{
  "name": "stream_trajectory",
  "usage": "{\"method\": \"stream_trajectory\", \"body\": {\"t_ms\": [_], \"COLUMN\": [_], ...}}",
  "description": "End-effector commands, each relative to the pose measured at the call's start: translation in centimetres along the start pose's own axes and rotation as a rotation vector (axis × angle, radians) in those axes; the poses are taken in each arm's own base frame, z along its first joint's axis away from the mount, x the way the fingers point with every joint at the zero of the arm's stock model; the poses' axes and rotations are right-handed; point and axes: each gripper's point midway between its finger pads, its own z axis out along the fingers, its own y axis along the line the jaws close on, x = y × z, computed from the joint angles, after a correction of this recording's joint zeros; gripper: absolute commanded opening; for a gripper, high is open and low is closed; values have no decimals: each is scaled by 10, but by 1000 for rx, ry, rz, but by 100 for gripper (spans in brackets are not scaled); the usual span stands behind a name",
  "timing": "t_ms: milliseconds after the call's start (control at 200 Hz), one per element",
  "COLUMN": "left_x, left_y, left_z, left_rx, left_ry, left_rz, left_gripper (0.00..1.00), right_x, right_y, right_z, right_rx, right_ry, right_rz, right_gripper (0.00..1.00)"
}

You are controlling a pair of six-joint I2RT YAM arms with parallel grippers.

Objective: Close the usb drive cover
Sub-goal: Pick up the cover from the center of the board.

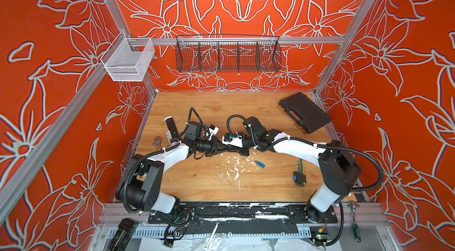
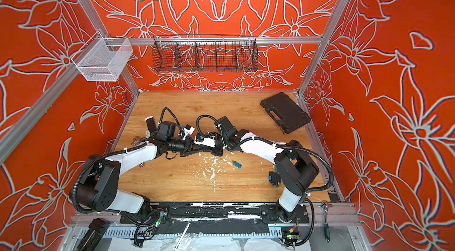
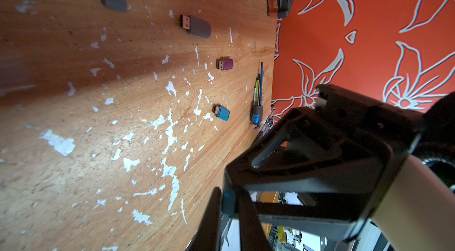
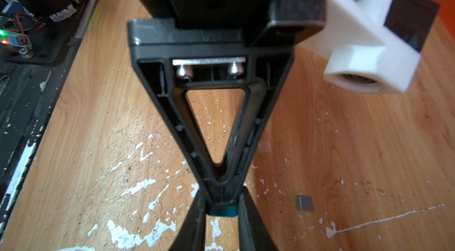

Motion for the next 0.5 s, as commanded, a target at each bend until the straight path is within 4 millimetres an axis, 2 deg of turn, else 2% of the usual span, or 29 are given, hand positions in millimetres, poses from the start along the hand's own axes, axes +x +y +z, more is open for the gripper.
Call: {"method": "stream_trajectory", "body": {"t_ms": [0,315,430,495], "left_x": [1,1,0,-1], "left_y": [-13,-14,-16,-16], "left_z": [0,-1,-2,-3], "left_rx": [35,31,27,22], "left_ry": [17,15,11,9], "left_rz": [31,44,57,63], "left_gripper": [11,1,0,0], "right_x": [-16,-18,-16,-15], "right_y": [-1,-3,-4,-7], "right_z": [-6,-6,-7,-8], "right_rx": [-4,-11,-10,10], "right_ry": [-62,-49,-32,-21], "right_rz": [-23,-39,-39,-24], "right_gripper": [20,21,26,33]}}
